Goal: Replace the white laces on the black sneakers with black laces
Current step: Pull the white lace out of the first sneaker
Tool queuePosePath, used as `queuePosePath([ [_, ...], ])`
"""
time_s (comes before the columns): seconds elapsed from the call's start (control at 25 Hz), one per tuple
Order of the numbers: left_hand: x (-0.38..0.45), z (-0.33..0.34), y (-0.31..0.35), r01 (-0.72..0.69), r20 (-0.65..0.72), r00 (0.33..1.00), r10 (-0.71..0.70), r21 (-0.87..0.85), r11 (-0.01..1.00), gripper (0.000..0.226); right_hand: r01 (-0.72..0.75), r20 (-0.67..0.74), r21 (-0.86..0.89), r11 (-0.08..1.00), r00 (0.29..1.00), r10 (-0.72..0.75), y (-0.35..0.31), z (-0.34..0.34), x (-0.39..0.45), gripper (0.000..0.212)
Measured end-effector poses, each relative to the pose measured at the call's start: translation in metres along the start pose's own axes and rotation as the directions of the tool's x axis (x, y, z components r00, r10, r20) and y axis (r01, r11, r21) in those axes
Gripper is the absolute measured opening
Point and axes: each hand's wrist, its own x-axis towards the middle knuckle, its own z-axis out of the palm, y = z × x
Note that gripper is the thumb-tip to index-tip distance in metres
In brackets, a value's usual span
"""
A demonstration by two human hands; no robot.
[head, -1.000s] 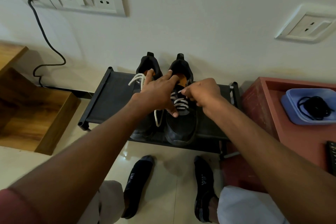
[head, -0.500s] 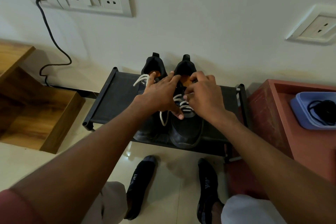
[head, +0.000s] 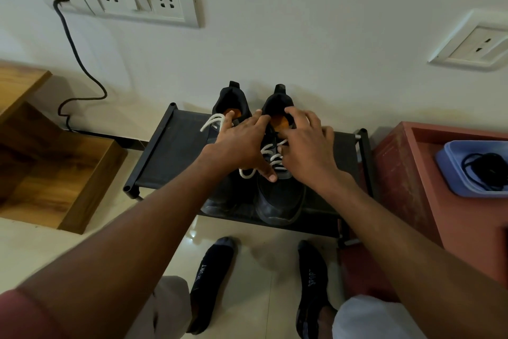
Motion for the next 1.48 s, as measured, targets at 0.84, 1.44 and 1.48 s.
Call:
queuePosePath([
  [0.84,0.0,0.0,-0.001,0.007,-0.017,1.0,-0.007,-0.044,0.999,0.13,-0.216,-0.317,0.716,0.663,0.746,0.585,0.003,-0.018,0.013,0.016],
  [1.44,-0.002,-0.002,0.001,0.036,0.005,0.999,-0.036,-0.025,0.999,0.127,-0.289,-0.19,0.558,0.778,0.868,0.459,0.007,0.0,0.011,0.02],
  [1.48,-0.003,-0.003,0.0,0.04,-0.001,0.999,-0.04,-0.026,0.999,0.127,-0.352,-0.129,0.767,0.537,0.735,0.665,0.015,-0.015,0.019,0.024],
])
